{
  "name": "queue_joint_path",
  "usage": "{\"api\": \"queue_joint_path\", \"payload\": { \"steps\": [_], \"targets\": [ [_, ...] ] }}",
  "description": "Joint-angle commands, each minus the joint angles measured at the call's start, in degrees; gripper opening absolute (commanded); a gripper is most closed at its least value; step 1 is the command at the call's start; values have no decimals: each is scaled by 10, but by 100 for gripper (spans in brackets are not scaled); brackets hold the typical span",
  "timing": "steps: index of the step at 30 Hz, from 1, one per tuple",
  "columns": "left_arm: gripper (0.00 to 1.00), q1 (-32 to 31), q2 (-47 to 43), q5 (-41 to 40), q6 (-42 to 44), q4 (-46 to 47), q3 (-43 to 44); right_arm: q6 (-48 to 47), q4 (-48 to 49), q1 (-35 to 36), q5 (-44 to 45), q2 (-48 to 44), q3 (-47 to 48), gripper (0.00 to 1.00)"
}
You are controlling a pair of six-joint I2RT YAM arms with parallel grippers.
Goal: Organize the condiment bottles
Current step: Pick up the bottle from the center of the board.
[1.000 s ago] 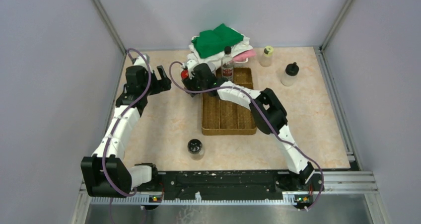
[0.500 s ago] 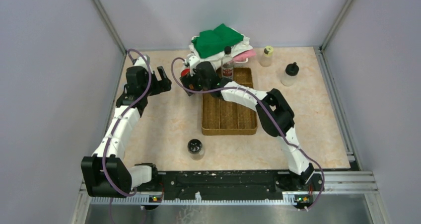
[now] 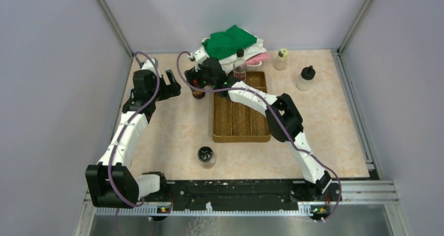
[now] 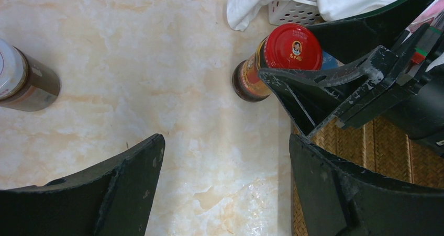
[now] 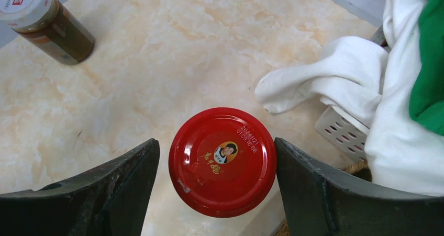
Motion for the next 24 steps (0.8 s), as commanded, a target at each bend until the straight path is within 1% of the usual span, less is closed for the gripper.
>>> {"api": "queue_joint_path", "payload": {
  "steps": [1, 3, 4, 6, 8, 10, 13, 15, 17, 24],
  "targets": [
    [94, 4, -2, 7, 5, 27, 0, 7, -3, 7, -8, 8, 25, 78],
    [94, 4, -3, 7, 4, 26, 0, 7, -4, 7, -6, 7, 22, 79],
    [94, 4, -3, 8, 4, 26, 0, 7, -4, 7, -6, 7, 20, 78],
    [94, 4, -3, 8, 4, 26, 0, 6, -4, 7, -5, 8, 19, 72],
    [94, 4, -4, 8, 4, 26, 0, 7, -4, 7, -5, 10, 18, 69],
    [94, 4, -4, 7, 5, 25, 0, 8, -3, 7, -6, 10, 17, 64],
    [94, 4, -4, 7, 5, 26, 0, 9, -1, 8, -8, 8, 17, 55],
    [94, 4, -4, 8, 5, 26, 0, 8, -1, 8, -9, 5, 14, 52],
    [94, 4, -4, 8, 4, 26, 0, 5, 0, 8, -9, -2, 7, 47],
    [94, 4, -5, 9, 3, 27, -2, -2, 24, 12, 1, -67, -60, 45]
  ]
}}
